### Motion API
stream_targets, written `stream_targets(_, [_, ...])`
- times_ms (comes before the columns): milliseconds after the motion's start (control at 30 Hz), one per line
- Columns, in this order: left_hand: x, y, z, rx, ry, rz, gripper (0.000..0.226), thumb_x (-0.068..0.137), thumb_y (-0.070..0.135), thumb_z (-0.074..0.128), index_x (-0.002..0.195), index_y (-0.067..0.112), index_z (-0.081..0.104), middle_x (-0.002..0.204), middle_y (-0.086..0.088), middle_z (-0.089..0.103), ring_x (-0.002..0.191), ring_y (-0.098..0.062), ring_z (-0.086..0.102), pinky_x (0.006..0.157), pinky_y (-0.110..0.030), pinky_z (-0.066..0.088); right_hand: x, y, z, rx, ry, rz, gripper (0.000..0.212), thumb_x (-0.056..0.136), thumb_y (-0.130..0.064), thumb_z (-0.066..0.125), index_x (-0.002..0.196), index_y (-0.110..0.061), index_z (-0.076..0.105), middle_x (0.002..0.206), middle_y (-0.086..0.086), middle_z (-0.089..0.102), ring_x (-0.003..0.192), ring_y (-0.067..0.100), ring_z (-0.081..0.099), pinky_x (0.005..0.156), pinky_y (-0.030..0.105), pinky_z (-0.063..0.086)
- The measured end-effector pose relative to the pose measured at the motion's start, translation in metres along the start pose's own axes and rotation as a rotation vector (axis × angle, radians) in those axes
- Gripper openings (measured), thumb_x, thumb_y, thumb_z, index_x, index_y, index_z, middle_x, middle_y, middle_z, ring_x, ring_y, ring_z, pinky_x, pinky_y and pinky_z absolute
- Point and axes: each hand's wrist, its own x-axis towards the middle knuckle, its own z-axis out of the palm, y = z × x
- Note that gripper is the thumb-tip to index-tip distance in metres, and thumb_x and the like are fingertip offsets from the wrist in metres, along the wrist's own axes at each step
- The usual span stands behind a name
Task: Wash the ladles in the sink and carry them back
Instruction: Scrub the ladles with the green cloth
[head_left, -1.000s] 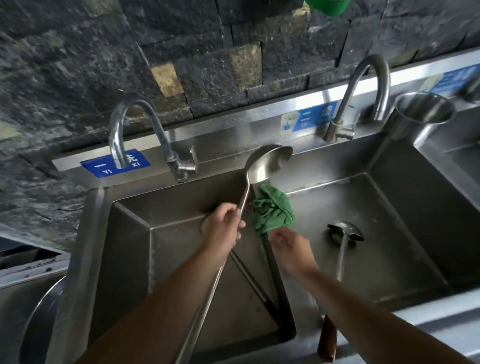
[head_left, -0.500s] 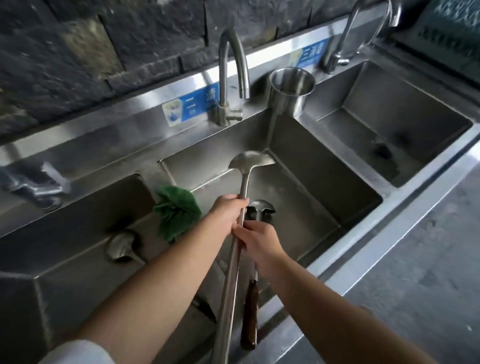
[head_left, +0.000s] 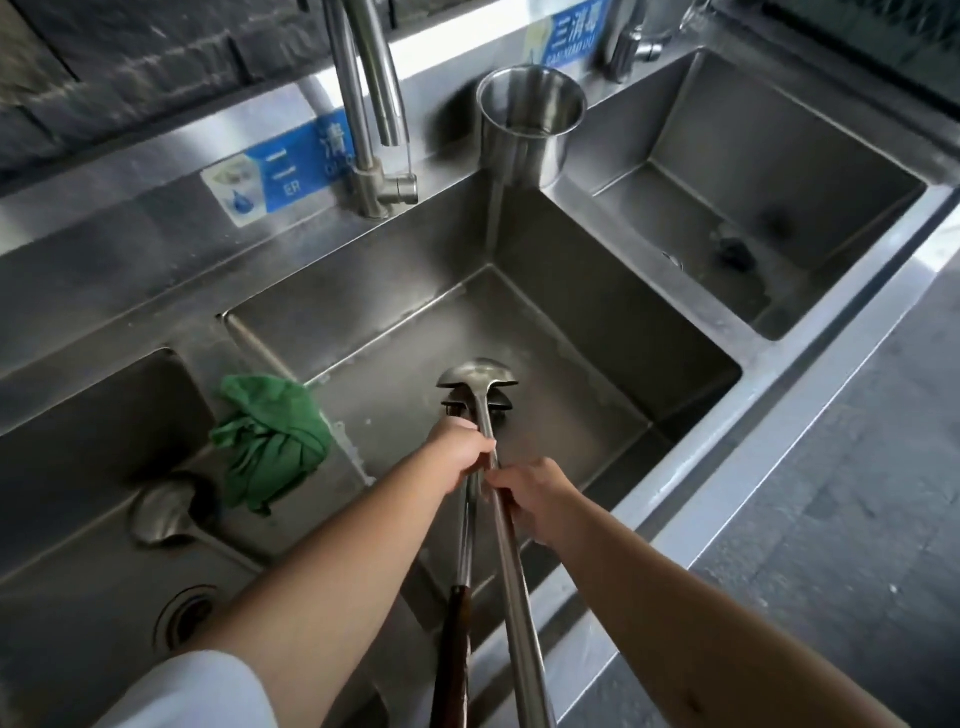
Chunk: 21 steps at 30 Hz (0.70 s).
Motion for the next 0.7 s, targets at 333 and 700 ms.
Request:
stream_targets(333, [-0.005,-0.013,0.016,0.212,0.024,0.025,0.014,0.076,0.008,0.07,0.087,0.0,0.072,0.065,-0.01,0.059,0.07,-0.028,0.068,0.061,-0.026,0.044,0.024,0.021,-0.01,-0.096,-0.069,0.049,0.031,0.071,-0.003,0.076,0.097,0.011,0.068,0.081,0.023,0.064,0.074,0.031,0.063,0.084,0.055,0.055])
stream_targets(700, [-0.048,-0.011,0.013,0.586,0.007,0.118,0.022,0.083,0.017,0.049,0.087,0.009,0.069,0.083,-0.009,0.064,0.078,-0.027,0.057,0.066,-0.024,0.041,-0.016,0.007,0.009,-0.497,-0.104,-0.126,0.037,0.101,-0.017,0.047,0.136,-0.008,0.052,0.136,0.014,0.055,0.126,0.032,0.051,0.1,0.035,0.043])
